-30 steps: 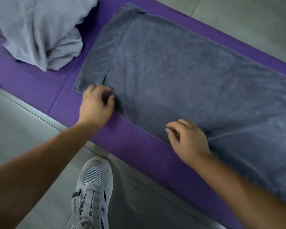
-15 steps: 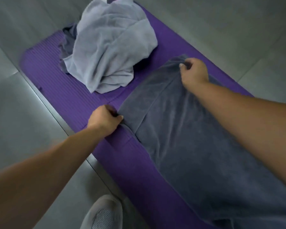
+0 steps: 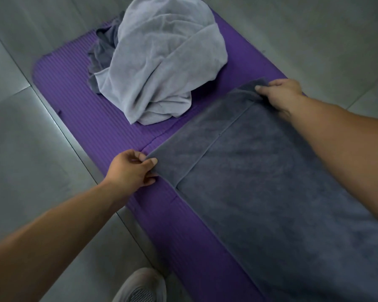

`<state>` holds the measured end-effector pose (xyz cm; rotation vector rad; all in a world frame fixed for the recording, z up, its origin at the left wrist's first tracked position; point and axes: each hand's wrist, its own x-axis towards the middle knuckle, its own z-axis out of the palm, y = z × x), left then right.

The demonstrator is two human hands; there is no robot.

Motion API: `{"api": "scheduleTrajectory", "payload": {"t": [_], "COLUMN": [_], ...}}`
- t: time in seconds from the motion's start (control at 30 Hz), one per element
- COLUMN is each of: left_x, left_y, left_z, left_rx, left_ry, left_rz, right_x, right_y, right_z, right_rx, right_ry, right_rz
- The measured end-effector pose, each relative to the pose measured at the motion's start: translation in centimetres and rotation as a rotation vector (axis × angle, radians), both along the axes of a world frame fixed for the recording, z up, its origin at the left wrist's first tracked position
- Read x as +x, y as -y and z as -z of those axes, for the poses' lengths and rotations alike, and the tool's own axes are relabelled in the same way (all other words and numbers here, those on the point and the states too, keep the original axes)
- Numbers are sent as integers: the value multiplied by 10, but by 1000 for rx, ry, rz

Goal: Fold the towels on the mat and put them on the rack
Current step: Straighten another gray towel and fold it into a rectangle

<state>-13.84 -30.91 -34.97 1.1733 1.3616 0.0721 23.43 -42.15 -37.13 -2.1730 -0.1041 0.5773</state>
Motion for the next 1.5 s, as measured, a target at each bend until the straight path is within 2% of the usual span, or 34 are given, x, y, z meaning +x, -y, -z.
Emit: {"api": "scheduleTrajectory", "payload": {"t": [0.13,0.2,0.37,0.47,0.57,0.7,0.8,0.93,1.03,1.17,1.23,1.37,1.5], "left_x": [-6,-12,-30,-34,-34,-38,-41,-37,-32,-24,-25,-34,-42], "left_y": [-4,-9,-25,-26,-18,-12,-11,-9,-11,-12,-3,65,147], "left_z": [-5,-10,-31,-48,-55,-52,-51,-62,-87,-138,-158,-165,-155], "left_rx": [-115,-157,-205,-245,-296,-312,-327,-268,-62,393,543,523,405], "left_ry": [50,79,226,316,353,348,350,421,486,524,502,372,246], "left_rz": [-206,-259,-217,-161,-172,-278,-335,-329,-301,-132,16,398,905], "right_x": [3,10,25,27,19,8,4,-11,-18,-15,-14,-19,-17], "right_y": [-2,1,18,32,45,57,60,56,58,71,80,118,181], "right_z": [-21,-38,-86,-103,-108,-109,-108,-117,-134,-152,-155,-145,-137], "right_rx": [209,246,64,21,87,327,424,480,557,619,577,487,398], "right_ry": [-62,-100,48,94,49,-42,-121,-244,-247,-209,-196,-168,-88], "right_rz": [8,-43,-245,-288,-252,-53,4,-18,42,137,130,121,175]}}
